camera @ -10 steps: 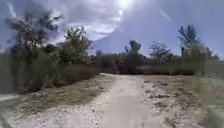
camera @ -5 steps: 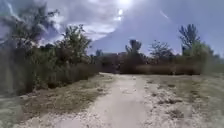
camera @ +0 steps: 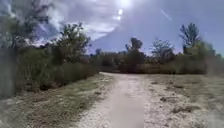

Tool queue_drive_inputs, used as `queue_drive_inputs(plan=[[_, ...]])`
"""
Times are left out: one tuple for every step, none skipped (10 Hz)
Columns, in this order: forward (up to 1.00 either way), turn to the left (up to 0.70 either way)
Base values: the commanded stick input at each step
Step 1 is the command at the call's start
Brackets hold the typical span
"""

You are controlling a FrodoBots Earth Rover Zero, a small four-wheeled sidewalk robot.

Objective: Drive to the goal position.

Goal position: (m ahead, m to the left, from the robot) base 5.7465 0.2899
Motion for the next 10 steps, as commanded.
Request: queue_drive_inputs(plan=[[0.7, 0.0], [0.7, 0.0], [0.7, 0.0], [0.7, 0.0], [0.7, 0.0], [0.7, 0.0], [0.7, 0.0], [0.7, 0.0], [0.7, 0.0], [0.7, 0.0]])
